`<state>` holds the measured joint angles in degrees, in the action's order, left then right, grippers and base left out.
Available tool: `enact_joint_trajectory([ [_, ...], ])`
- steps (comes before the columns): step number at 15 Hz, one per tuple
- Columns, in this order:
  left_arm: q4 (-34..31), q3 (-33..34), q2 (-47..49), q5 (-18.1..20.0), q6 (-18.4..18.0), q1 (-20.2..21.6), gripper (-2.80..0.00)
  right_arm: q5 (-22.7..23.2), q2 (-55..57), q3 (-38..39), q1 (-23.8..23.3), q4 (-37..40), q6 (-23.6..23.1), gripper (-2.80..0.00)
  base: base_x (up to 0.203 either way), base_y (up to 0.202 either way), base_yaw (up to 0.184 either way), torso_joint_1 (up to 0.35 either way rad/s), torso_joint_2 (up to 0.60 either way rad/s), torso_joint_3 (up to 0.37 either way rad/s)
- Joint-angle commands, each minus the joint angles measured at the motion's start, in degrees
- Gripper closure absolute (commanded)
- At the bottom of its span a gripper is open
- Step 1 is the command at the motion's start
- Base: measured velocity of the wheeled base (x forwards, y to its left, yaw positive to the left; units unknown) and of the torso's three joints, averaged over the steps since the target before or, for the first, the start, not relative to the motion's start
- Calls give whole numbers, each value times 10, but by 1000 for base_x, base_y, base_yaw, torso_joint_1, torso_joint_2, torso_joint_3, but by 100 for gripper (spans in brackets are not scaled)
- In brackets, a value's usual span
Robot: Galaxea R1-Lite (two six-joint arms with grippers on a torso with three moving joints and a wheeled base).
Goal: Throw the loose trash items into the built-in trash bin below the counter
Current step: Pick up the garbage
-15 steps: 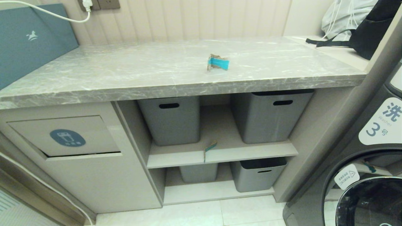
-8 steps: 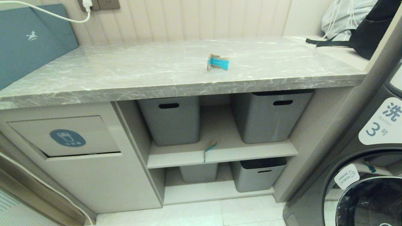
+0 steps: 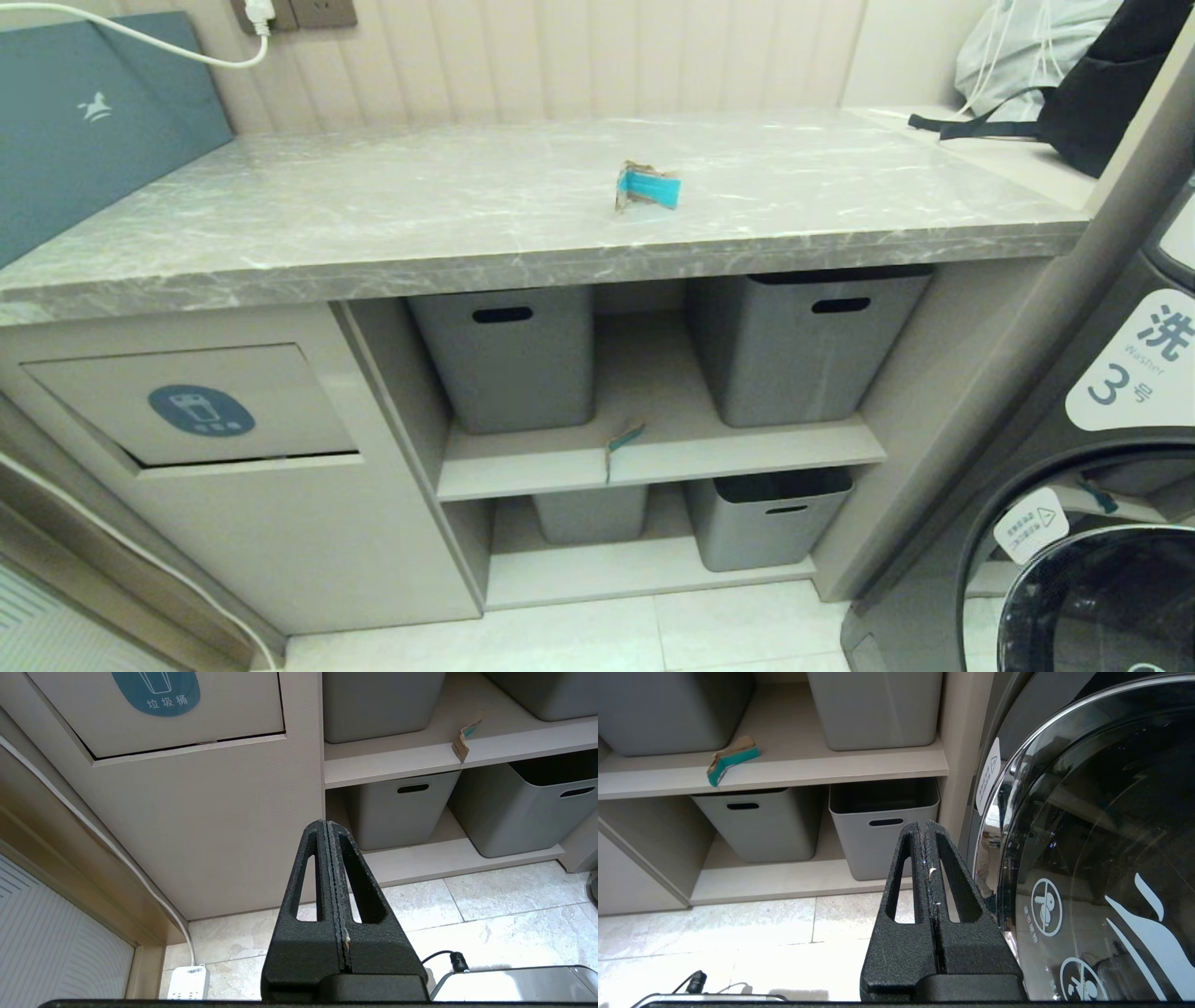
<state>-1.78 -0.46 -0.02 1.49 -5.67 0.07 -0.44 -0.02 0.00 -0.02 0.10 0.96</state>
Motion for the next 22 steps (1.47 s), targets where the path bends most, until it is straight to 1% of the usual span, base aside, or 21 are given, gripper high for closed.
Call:
enact_joint_trajectory([
  [1, 0, 0, 1, 0, 0, 0, 0, 0, 0, 0, 0, 0, 0, 0, 0, 0, 0, 0, 0, 0],
  [8, -1, 0, 0, 0, 0, 0, 0, 0, 0, 0, 0, 0, -2, 0, 0, 0, 0, 0, 0, 0],
  [18, 0, -1, 1, 2, 1, 0, 0, 0, 0, 0, 0, 0, 0, 0, -2, 7, -164, 3, 3, 3],
  [21, -1, 0, 1, -1, 7, 0, 0, 0, 0, 0, 0, 0, 0, 0, 0, 6, -109, 4, 5, 2],
  [22, -1, -1, 1, 2, -8, 0, 0, 0, 0, 0, 0, 0, 0, 0, 0, 0, 0, 0, 0, 0],
])
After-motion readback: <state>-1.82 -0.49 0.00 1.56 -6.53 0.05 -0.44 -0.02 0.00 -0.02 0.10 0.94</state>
